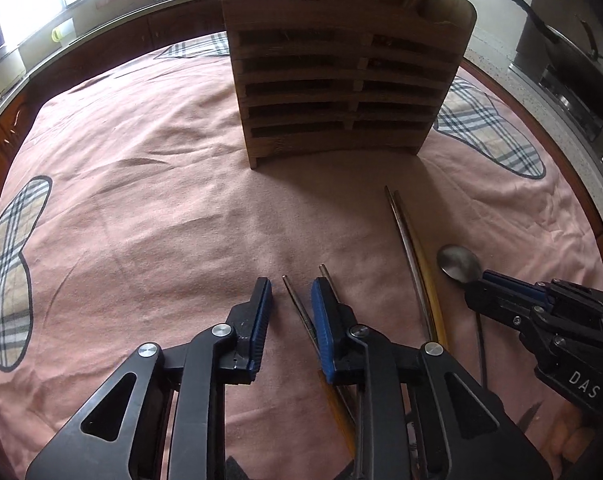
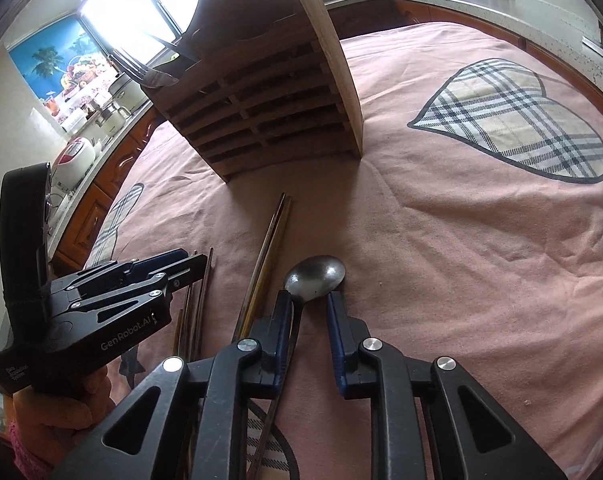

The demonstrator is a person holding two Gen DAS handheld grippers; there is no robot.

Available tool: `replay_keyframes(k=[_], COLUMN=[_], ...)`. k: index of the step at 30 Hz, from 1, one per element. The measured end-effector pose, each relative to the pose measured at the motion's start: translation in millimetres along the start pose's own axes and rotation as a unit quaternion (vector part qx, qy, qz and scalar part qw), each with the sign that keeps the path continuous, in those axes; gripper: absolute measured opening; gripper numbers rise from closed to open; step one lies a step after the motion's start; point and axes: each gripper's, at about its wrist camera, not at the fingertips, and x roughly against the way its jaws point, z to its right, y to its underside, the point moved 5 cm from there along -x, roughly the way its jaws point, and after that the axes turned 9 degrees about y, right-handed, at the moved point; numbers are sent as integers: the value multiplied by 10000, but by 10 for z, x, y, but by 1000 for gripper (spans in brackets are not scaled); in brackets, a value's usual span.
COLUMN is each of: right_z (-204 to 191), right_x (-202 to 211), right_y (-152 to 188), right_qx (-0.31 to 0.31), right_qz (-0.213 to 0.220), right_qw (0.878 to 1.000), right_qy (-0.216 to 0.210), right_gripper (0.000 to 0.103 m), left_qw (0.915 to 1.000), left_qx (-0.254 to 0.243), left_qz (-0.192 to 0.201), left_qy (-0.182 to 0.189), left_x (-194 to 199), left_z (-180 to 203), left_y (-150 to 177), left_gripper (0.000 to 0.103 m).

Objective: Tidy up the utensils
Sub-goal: 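Close the left tool on a thin metal chopstick while the right tool grasps the silver spoon, then lift and carry the metal chopstick with the left tool while the right tool carries the spoon to the holder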

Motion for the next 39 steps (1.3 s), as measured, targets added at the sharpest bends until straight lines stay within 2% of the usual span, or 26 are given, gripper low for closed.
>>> replay_keyframes(k=[3,7,12,13,16,25,39], right_z=[7,-6,-37,-34,-21,-50,-221], right_x=[12,-17,-47,-36,45,406,981], right_y=[4,-13,-29,-27,-15,-61,-144], right_qx=[7,29,43,21,-19,-12,193], right_qz=[-6,-56,-75,-72,3,387,1063], right_qw=[10000,10000,9999,9999,9998,9987,9932], right_qy=[8,-50,-86,-122,-180,-342,-424], right_gripper=[14,14,13,7,2,2,2], left_qw=[9999,9998,9990,9986,9978,9917,9779], left_qx=[-116,-139,195,254,339,528,746], left_qz=[-69,-136,-95,-60,154,853,1741], left_qy=[-12,17,387,452,553,804,880], left_x=[-11,-16,28,67,254,946,1754], left_z=[33,40,-26,-35,-61,-136,-211], left_y=[1,-19,-4,13,51,31,187], left_gripper=[11,10,6,6,4,3,3])
